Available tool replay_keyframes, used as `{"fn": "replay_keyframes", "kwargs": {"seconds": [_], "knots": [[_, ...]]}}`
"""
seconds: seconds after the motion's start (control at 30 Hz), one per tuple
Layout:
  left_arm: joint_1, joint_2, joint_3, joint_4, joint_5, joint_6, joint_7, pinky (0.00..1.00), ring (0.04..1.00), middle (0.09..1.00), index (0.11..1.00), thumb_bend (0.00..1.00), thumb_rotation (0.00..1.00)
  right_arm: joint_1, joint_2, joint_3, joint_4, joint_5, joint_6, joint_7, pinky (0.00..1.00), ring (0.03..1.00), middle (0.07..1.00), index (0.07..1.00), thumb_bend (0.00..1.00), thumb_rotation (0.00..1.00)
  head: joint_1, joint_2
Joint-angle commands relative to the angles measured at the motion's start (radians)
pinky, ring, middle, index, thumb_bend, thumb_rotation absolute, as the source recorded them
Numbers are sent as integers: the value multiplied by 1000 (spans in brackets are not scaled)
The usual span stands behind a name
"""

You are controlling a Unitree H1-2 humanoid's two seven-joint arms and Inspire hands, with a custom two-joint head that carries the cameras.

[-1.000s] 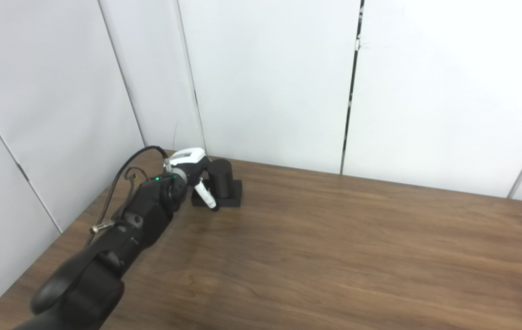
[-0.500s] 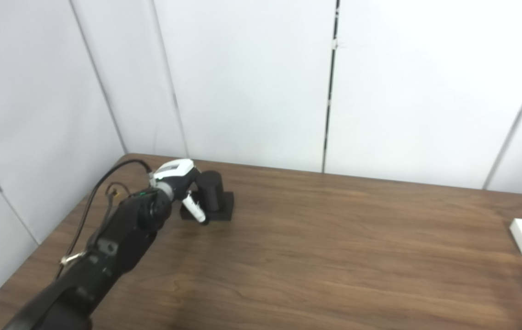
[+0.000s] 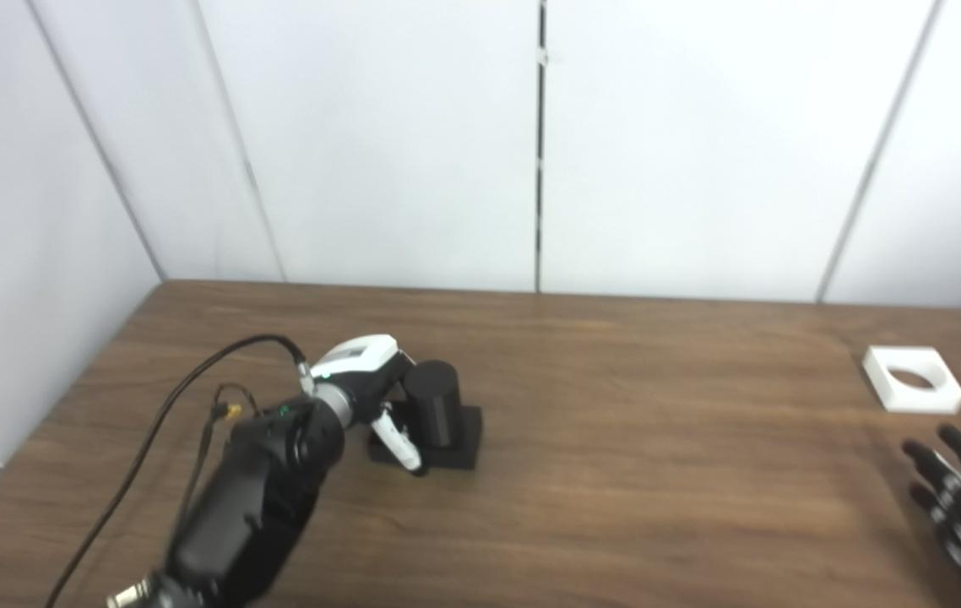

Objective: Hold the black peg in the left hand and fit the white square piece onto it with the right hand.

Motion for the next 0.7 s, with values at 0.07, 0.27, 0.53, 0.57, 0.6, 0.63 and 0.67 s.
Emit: {"fn": "replay_keyframes", "kwargs": {"seconds": [0.07,0.27,0.53,0.57,0.6,0.63,0.67], "knots": [[58,-92,-2,-95,139,0,-67,927,878,796,485,524,58,-38,27,25,-22,-10,5,-13,1000,999,923,1000,596,1000,-14,12],[162,-227,-15,-193,261,-1,-66,949,903,804,483,524,54,-53,45,53,-31,-36,11,-28,1000,1000,937,1000,593,1000,-43,36],[223,-282,-110,-251,322,-26,-83,982,878,785,483,524,55,-67,75,69,-53,-56,31,-61,1000,1000,931,1000,575,1000,-84,64],[230,-288,-117,-252,327,-27,-83,974,875,781,483,524,55,-66,78,69,-55,-55,33,-62,1000,1000,932,1000,577,1000,-87,65],[237,-296,-124,-252,336,-27,-85,972,882,783,483,524,56,-65,80,69,-56,-53,35,-62,1000,1000,935,1000,579,1000,-87,65],[244,-304,-130,-252,346,-26,-86,972,889,785,484,524,58,-64,83,71,-58,-55,37,-64,1000,1000,936,1000,581,1000,-96,66],[253,-313,-135,-253,353,-26,-85,968,894,784,484,525,59,-63,87,73,-58,-61,36,-67,1000,1000,930,1000,579,1000,-103,67]]}}
